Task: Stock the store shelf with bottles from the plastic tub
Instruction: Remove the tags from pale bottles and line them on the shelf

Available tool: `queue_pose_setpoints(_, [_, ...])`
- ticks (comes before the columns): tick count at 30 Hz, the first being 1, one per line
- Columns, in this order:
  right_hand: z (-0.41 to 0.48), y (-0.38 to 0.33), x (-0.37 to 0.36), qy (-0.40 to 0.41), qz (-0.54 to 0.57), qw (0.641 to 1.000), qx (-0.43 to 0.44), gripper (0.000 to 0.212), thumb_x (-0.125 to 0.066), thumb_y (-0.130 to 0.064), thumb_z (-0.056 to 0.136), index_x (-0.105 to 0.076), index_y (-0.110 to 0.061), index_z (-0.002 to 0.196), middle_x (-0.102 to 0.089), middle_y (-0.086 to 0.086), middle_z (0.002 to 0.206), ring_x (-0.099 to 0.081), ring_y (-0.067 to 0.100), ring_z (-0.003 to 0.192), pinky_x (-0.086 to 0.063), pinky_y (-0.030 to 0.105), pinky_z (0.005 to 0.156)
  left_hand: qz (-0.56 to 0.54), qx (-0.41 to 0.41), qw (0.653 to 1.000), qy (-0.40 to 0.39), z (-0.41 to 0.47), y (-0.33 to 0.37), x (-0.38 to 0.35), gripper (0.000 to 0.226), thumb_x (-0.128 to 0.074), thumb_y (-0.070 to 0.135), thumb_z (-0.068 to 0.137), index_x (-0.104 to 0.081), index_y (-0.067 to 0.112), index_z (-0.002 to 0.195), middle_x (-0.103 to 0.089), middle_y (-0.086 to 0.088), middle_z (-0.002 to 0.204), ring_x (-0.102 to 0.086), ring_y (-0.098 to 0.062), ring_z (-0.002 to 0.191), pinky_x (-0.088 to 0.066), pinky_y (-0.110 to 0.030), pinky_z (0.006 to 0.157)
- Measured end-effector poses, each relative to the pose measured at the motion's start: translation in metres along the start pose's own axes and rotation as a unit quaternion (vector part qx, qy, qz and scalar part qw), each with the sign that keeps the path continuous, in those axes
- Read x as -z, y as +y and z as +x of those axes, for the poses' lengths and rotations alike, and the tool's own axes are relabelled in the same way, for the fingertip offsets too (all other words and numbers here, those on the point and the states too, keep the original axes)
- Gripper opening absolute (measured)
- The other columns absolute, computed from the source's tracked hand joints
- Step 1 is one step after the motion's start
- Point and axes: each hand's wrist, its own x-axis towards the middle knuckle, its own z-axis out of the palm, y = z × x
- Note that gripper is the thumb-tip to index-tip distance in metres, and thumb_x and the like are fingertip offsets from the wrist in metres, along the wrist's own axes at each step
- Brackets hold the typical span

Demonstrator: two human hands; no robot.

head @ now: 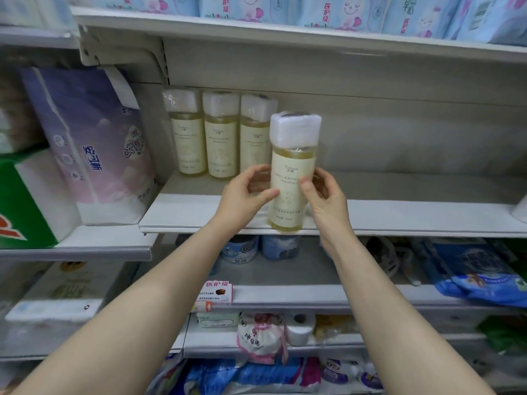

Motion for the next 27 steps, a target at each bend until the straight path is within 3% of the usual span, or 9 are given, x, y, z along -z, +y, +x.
queue_pose_setpoints(4, [-0.018,0.020,0.004,-0.013,-0.050,0.999,-0.011,0.060,-0.077,-0.001,0.081,-0.054,-0.016,0.134,-0.067,-0.005,0.123,-0.066,0.003,0.109,-0.054,0.021,0.090,0.027,0.048,0.998,0.006,-0.016,-0.019,-0.002,0.035,-0.077,0.018,0.083,-0.062,0.023,0.114,-0.069,0.003,0.101,-0.070,-0.010,0.084,-0.059,-0.031,0.080])
queue_pose_setpoints(8, [-0.027,0.030,0.004,0.003,-0.116,0.993,-0.016,0.066,-0.082,-0.003,0.076,-0.054,-0.020,0.133,-0.067,-0.006,0.122,-0.066,0.004,0.108,-0.056,0.027,0.093,0.035,0.048,0.998,0.012,-0.022,-0.027,-0.005,0.033,-0.079,0.018,0.082,-0.062,0.025,0.110,-0.068,0.005,0.094,-0.067,-0.003,0.078,-0.057,-0.025,0.079])
queue_pose_setpoints(14, [-0.013,0.034,0.004,0.029,-0.166,0.986,-0.012,0.066,-0.084,-0.009,0.074,-0.055,-0.025,0.130,-0.068,-0.005,0.118,-0.067,0.007,0.105,-0.057,0.032,0.094,0.021,0.051,0.998,0.002,-0.011,-0.029,-0.006,0.030,-0.078,0.016,0.082,-0.063,0.028,0.105,-0.071,0.003,0.098,-0.070,-0.010,0.090,-0.057,-0.027,0.085])
queue_pose_setpoints(19, [0.009,0.033,0.009,0.014,-0.200,0.980,-0.019,0.066,-0.085,-0.009,0.075,-0.054,-0.022,0.132,-0.067,-0.007,0.111,-0.068,0.009,0.101,-0.056,0.032,0.095,0.017,0.057,0.998,0.001,0.001,-0.030,-0.015,0.031,-0.075,0.011,0.085,-0.063,0.020,0.112,-0.070,0.001,0.104,-0.070,-0.009,0.094,-0.053,-0.015,0.083])
queue_pose_setpoints(27, [0.052,0.040,0.014,-0.022,-0.246,0.968,-0.033,0.066,-0.087,-0.019,0.074,-0.053,-0.020,0.130,-0.067,-0.008,0.111,-0.067,0.012,0.102,-0.053,0.034,0.096,0.058,0.070,0.996,-0.004,0.022,-0.034,-0.026,0.045,-0.074,0.011,0.085,-0.059,0.016,0.127,-0.068,0.004,0.114,-0.068,-0.004,0.099,-0.053,-0.027,0.096])
